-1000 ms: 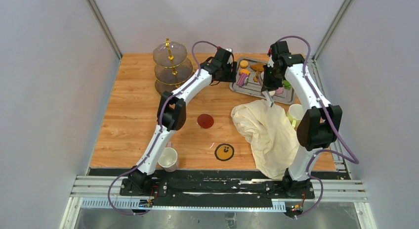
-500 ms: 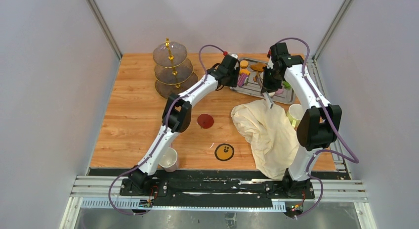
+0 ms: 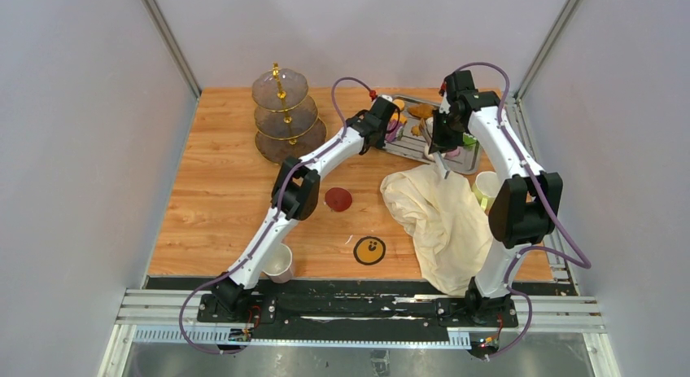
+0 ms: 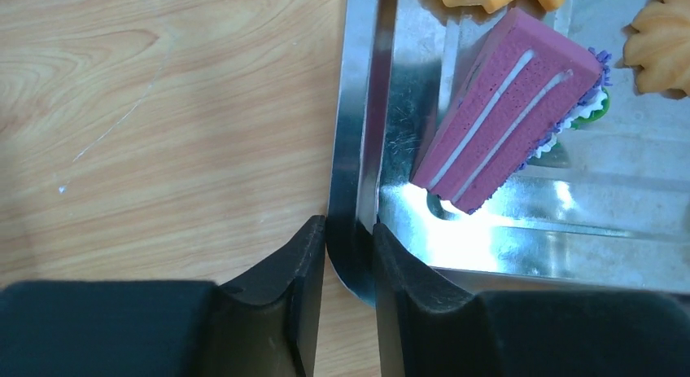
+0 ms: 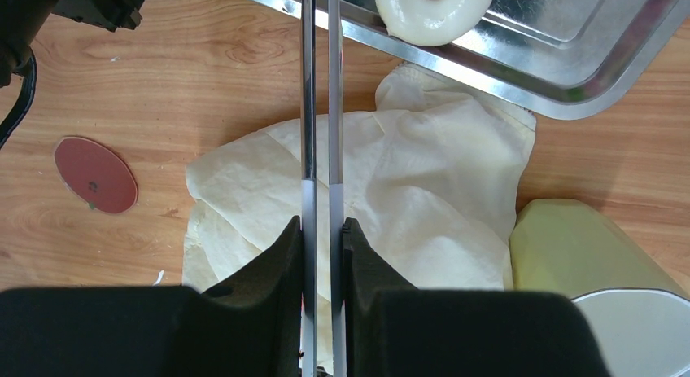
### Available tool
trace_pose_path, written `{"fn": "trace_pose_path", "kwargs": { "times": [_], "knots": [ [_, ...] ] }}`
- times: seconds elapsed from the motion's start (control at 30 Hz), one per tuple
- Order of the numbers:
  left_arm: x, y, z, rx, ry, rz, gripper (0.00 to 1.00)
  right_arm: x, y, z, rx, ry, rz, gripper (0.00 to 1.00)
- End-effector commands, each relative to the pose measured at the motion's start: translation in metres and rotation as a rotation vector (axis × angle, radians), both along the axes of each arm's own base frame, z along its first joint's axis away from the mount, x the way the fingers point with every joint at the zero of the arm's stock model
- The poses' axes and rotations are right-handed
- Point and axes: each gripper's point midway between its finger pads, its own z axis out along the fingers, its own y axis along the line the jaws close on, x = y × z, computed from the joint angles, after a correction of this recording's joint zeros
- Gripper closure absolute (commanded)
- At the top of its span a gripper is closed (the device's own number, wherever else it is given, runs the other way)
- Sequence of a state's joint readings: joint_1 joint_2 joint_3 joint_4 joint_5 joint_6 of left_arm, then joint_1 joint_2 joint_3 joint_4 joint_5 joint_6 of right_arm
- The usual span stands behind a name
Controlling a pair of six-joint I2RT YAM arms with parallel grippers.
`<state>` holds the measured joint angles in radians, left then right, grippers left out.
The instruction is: Serve the afternoon tea
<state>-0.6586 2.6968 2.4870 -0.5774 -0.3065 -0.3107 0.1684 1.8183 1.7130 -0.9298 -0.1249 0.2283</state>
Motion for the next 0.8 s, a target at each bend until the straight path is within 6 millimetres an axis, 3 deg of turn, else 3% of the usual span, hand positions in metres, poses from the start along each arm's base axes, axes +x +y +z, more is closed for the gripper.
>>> {"fn": "trace_pose_path", "kwargs": {
  "times": [0.0, 0.2, 0.47, 0.7, 0.77],
  "knots": [
    [-0.009, 0.029, -0.008, 0.065, 0.048, 0.101, 0.72, 0.001, -0.006, 0.005, 0.026, -0.013, -0.025, 0.9],
    [-0.025, 0.048, -0.01, 0.055, 0.108, 0.166, 0.79, -0.001, -0.004, 0.004, 0.036, -0.01, -0.024, 0.91],
    [-0.05, 0.048, -0.008, -0.014, 0.175, 0.178, 0.8, -0.003, -0.002, 0.0, 0.045, -0.004, -0.026, 0.91],
    [-0.042, 0.033, -0.003, -0.161, 0.173, 0.287, 0.99, -0.003, -0.002, 0.007, 0.052, -0.025, -0.026, 0.91],
    [-0.039, 0.031, -0.005, -0.186, 0.172, 0.312, 1.0, -0.004, -0.002, 0.009, 0.05, -0.029, -0.026, 0.91]
  ]
}}
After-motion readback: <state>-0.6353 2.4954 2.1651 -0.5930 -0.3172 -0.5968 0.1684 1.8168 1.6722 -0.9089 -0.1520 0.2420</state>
